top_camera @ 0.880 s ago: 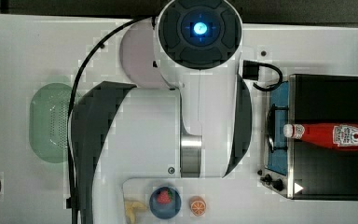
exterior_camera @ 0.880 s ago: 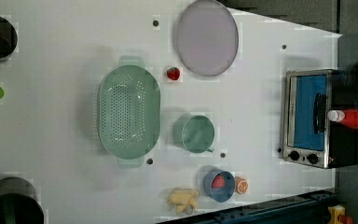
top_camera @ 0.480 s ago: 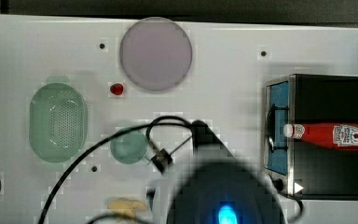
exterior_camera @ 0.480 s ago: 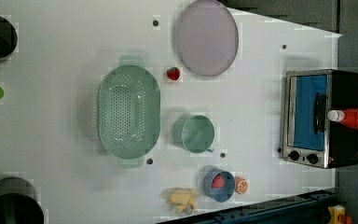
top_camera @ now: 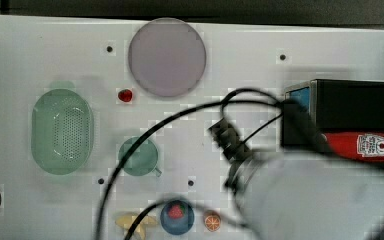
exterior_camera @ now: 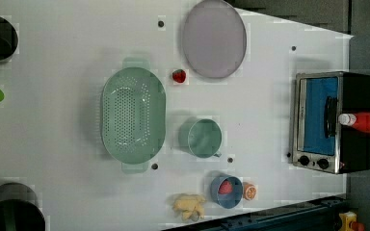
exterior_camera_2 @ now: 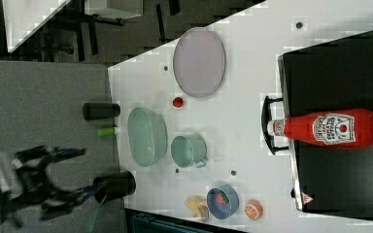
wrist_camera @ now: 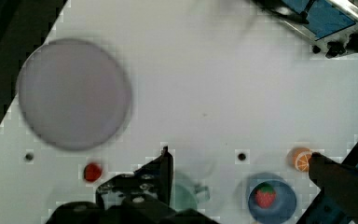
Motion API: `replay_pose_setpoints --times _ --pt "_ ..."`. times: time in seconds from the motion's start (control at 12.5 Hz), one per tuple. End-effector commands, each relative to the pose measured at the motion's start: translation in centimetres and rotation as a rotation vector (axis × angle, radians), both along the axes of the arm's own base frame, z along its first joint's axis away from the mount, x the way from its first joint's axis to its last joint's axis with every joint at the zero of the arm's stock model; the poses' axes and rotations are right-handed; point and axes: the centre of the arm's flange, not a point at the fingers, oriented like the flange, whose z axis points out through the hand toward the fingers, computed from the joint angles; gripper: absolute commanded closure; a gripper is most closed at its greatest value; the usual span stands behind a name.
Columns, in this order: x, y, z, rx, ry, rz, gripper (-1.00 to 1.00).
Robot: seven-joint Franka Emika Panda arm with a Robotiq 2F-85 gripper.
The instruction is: Pick Ketchup from oven and place it on table.
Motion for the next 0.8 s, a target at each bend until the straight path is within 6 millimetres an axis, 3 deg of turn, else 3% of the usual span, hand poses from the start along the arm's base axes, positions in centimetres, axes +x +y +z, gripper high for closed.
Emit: replay_pose_setpoints --times 0.08,0.56,0.8 --pt "-0.3 -8.8 -3.9 0.016 0.019 -0.152 -1.0" --pt "0.9 -20.2 -10.4 -0.071 -0.055 -0.361 -1.0" --pt "0.7 -26.2 -15.2 -0.158 -0.052 -0.463 -1.0"
